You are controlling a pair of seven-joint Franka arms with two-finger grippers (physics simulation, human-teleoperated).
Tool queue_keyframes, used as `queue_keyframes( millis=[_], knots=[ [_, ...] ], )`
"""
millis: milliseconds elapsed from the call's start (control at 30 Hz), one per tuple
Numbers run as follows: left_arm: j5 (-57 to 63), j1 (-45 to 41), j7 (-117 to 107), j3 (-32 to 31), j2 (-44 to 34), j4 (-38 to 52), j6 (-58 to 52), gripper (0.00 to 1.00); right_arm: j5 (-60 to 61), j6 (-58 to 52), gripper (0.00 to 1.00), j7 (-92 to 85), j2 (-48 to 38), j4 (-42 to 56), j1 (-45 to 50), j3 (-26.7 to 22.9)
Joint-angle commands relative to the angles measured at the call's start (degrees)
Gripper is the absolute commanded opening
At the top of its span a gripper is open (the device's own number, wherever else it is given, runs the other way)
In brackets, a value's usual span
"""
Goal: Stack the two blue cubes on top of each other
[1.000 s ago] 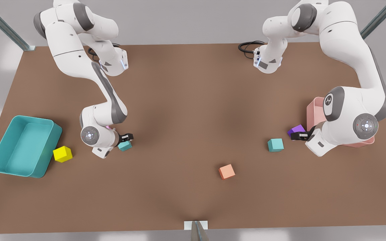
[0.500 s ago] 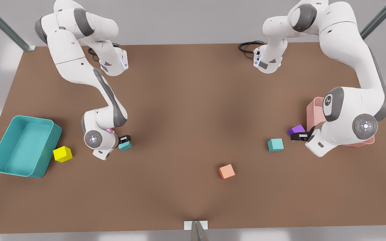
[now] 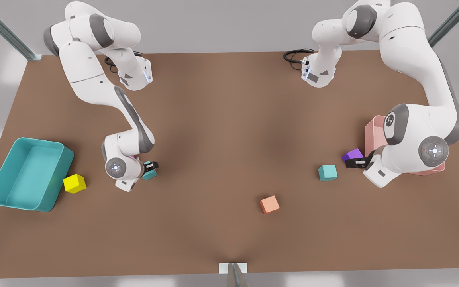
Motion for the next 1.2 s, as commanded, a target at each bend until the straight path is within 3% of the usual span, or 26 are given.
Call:
queue_keyframes(
  millis=[0, 333, 433, 467, 567, 667, 700, 733, 833, 967, 1000, 1100, 1167],
  knots=[
    [-0.02, -0.24, -0.93, -0.04, 0.67, 0.31, 0.06, 1.0, -0.02, 0.87, 1.0, -1.34, 0.46, -0.05, 0.01, -0.04],
    [-0.81, 0.02, -2.52, -0.12, 0.49, -0.48, -0.03, 1.0, -0.02, 4.91, 1.0, -1.43, 2.22, -2.24, 0.01, 0.04],
    [-0.64, 0.29, -2.43, -0.04, 5.59, -0.65, 4.54, 1.0, 0.07, 4.21, 0.62, -1.43, 2.22, -2.15, -0.08, 0.13],
    [-0.73, 0.29, -2.43, -0.04, 6.56, -1.26, 6.2, 1.0, 0.07, 4.12, 0.57, -1.34, 2.13, -2.15, -0.17, 0.13],
    [-2.48, 0.46, -2.52, -0.3, 6.03, -7.95, 12.98, 1.0, 0.77, -3.34, 0.47, -0.99, -2.43, -1.19, -0.08, 1.97],
    [-1.96, 0.12, -3.74, -0.47, 3.04, -7.33, 9.73, 1.0, 3.93, -18.55, 0.47, 1.29, -4.46, 12.78, 0.35, 11.46],
    [-1.61, -0.15, -5.24, -0.39, 2.95, -6.98, 6.39, 1.0, 3.5, -20.22, 0.47, 5.77, -3.76, 18.58, 3.16, 15.51],
    [-1.52, 0.29, -5.24, -0.48, 3.04, -6.98, 6.65, 1.0, 3.06, -21.19, 0.47, 8.67, -2.18, 24.99, 9.57, 15.69],
    [-1.61, -0.15, -6.56, -0.48, 3.57, -7.25, 6.56, 1.0, 2.35, -20.93, 0.45, 20.1, 8.01, 43.98, 27.86, 14.63],
    [-1.78, -0.5, -7.17, -0.48, 3.92, -7.77, 7.0, 1.0, 1.47, -3.09, 0.43, 27.05, 18.3, 47.5, 43.95, 4.09],
    [-1.69, -0.68, -7.61, -0.48, 3.74, -8.3, 7.61, 1.0, 1.47, -2.73, 0.43, 27.05, 19.18, 47.5, 44.04, 3.91],
    [-1.78, 0.29, -7.61, -0.48, -7.42, -31.42, 30.47, 1.0, 1.74, 3.85, 0.42, 26.87, 30.52, 57.44, 42.99, 1.54],
    [-1.96, 0.29, -7.7, -0.48, -7.24, -32.21, 29.94, 1.0, 1.82, 8.86, 0.42, 26.96, 33.41, 57.44, 42.81, 0.75]
  ],
)
